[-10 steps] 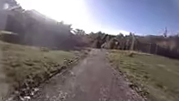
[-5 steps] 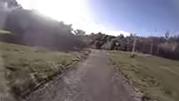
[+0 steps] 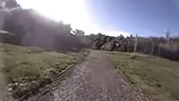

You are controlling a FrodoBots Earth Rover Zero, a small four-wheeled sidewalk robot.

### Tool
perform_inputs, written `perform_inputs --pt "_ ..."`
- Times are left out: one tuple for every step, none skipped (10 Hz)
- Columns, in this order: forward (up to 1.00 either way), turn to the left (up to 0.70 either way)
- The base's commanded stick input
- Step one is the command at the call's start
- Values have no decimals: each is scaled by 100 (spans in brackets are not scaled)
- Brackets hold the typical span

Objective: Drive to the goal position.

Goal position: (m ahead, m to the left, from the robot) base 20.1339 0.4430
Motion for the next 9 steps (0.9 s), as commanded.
perform_inputs --pt "100 1" --pt "100 1" --pt "100 1" --pt "100 1" --pt "100 1" --pt "100 1" --pt "100 1" --pt "100 1" --pt "100 1"
